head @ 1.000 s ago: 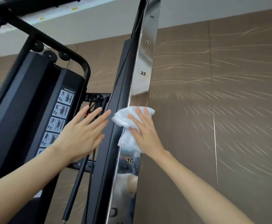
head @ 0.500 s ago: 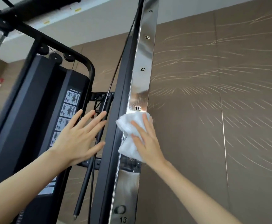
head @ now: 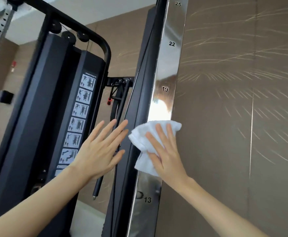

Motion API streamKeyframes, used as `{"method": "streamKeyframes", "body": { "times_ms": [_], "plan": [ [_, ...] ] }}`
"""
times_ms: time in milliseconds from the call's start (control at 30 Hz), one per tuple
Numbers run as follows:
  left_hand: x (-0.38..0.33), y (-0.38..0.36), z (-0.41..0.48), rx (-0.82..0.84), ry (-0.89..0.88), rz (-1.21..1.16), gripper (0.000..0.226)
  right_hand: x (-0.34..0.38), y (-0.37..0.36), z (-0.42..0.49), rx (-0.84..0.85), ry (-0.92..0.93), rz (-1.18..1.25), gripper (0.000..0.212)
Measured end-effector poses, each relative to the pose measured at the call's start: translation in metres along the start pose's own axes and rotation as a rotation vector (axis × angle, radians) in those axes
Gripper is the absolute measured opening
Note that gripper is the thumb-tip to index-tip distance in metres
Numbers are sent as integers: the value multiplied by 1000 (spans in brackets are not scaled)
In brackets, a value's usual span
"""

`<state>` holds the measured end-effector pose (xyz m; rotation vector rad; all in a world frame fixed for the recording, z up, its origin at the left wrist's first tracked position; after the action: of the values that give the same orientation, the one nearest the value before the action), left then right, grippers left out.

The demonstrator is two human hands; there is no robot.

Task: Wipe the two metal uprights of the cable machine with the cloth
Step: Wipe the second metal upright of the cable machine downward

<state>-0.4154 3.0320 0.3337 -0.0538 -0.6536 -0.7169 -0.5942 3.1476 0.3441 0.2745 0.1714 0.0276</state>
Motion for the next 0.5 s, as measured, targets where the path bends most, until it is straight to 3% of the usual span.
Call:
{"method": "streamKeyframes", "body": {
  "times_ms": [100,267,367,500],
  "plan": [
    [2,-1,-7,-14,11,-18,56,-8,14,20,26,54,-55,45],
    [8,0,-16,-86,57,-53,52,7,13,72,-124,-170,-160,48],
    [9,-1,-20,-120,56,-70,50,21,-4,26,-130,-30,-323,46],
    [11,-2,-21,-145,60,-94,48,32,-16,-40,39,157,-401,44]
  ]
}}
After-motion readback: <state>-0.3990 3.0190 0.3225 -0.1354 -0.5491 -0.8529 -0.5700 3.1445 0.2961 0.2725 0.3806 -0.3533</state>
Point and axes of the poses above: each hand's wrist, its own z-axis towards the middle knuckle, its own y-axis out of the back of the hand, x = y × z, the point moved 3 cm from there along z, towards the middle knuckle, and after that the axes turned 10 degrees about -y, right-handed, at the moved point
